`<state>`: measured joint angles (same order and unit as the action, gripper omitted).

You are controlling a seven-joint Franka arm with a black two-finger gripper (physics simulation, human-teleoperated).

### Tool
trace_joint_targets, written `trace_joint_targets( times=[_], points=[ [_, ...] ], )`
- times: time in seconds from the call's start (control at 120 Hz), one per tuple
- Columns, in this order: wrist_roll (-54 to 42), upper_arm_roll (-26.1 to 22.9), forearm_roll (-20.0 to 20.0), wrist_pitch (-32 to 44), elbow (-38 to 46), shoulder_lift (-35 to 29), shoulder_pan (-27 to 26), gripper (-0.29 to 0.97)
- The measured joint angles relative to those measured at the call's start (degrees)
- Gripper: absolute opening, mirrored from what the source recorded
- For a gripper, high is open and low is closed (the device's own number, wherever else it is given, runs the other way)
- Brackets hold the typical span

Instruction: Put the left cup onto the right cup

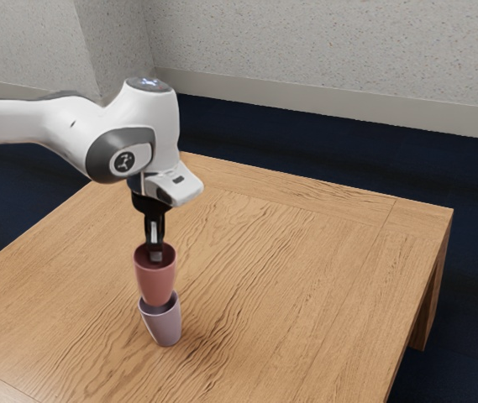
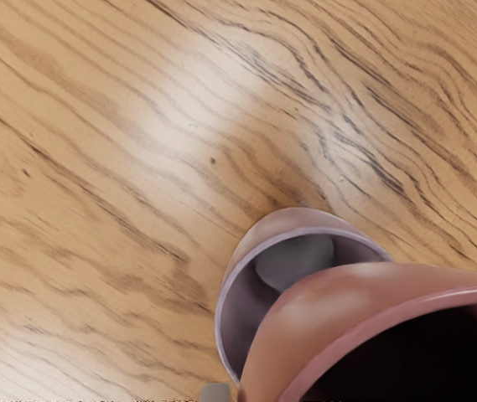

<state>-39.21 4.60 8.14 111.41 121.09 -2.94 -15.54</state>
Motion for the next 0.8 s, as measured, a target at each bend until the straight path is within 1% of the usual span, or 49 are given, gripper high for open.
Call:
trace_joint_targets(
  times=[0.8],
  points=[
    [0.9, 0.0, -0.1, 1.3, 0.5, 2.8, 0.6, -0.1]
  ],
)
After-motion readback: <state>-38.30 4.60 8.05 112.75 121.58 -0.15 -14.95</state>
